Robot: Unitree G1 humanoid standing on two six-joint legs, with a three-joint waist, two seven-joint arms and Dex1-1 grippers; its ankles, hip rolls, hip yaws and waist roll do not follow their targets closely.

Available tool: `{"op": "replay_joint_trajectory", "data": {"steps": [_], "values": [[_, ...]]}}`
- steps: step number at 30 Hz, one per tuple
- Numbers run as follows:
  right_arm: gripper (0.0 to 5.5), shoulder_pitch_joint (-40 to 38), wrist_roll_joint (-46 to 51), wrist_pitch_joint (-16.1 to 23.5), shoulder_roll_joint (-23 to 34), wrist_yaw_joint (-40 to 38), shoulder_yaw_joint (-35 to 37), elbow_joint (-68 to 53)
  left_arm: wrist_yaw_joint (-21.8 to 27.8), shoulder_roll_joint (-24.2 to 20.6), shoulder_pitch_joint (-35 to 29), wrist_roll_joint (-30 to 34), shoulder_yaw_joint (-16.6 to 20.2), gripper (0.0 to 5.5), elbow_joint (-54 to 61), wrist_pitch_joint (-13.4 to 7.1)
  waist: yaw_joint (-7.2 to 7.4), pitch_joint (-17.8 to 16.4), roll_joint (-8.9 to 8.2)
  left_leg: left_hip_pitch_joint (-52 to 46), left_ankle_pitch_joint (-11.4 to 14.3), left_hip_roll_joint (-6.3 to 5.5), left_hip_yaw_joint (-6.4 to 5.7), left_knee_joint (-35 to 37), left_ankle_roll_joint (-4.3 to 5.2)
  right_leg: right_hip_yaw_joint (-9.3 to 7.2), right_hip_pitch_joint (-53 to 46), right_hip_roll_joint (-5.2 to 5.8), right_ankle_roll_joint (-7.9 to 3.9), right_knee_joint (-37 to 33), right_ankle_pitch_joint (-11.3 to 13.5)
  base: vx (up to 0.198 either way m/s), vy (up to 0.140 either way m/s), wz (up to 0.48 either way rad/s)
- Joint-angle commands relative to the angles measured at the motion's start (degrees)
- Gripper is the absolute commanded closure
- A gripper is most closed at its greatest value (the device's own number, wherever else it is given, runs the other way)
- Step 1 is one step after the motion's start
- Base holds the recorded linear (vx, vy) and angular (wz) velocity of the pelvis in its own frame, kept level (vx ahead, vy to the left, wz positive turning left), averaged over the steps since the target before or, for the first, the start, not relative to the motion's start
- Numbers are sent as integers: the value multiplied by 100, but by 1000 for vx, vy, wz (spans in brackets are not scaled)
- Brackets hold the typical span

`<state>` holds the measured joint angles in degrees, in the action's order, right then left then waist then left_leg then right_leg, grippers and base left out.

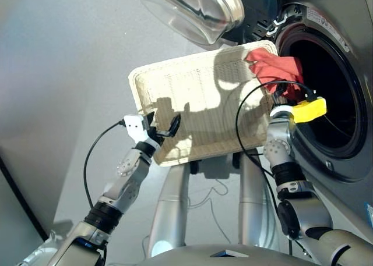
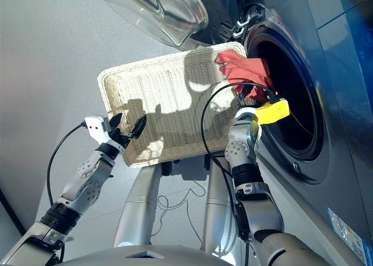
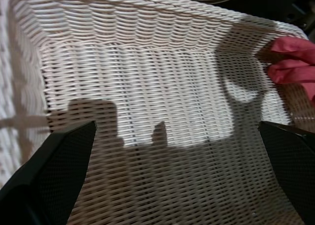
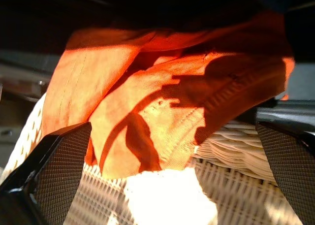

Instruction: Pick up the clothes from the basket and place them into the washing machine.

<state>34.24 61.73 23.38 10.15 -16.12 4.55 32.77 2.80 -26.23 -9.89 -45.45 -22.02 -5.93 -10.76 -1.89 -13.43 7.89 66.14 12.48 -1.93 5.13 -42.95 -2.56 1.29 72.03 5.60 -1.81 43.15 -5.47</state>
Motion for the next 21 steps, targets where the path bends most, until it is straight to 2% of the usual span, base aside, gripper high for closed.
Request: {"op": "replay_joint_trajectory", "data": {"steps": [1,6,7,8,11,18,21], "values": [[0,321,108,361,277,-78,-61,-293,4,-169,88,114,165,0,309,-180,-155,27,257,-17,-306,71,-361,517,58,-194,-184,17,-46,-122,-121,0,0,0],[0,866,-183,264,689,-409,-146,-64,-53,-291,38,205,82,0,417,-223,-238,-70,372,150,-334,53,-359,467,56,-168,34,30,-64,43,-157,0,0,0],[360,916,-300,238,717,-470,-167,-36,-59,-301,23,225,46,0,446,-214,-243,-94,384,163,-346,62,-360,471,66,-173,54,40,-66,67,-170,0,0,0],[550,1049,-255,273,776,-508,-143,59,-63,-314,-14,227,21,0,455,-222,-252,-110,404,192,-346,55,-359,438,73,-176,83,40,-66,108,-178,0,0,0],[550,1308,-275,232,944,-606,-150,233,-117,-339,-63,227,13,0,539,-252,-257,-147,445,279,-340,22,-381,347,98,-186,195,56,-71,235,-215,0,0,0],[550,1361,-435,114,1088,-689,-316,113,-263,-302,-90,237,35,0,531,-227,-227,-121,434,325,-327,36,-328,332,109,-216,266,33,-34,274,-226,0,0,0],[550,1270,-755,279,1267,-735,-120,-356,-225,-262,-65,223,133,0,537,-249,-177,-115,430,288,-329,41,-316,355,109,-211,243,19,-35,245,-213,0,0,0]]}}
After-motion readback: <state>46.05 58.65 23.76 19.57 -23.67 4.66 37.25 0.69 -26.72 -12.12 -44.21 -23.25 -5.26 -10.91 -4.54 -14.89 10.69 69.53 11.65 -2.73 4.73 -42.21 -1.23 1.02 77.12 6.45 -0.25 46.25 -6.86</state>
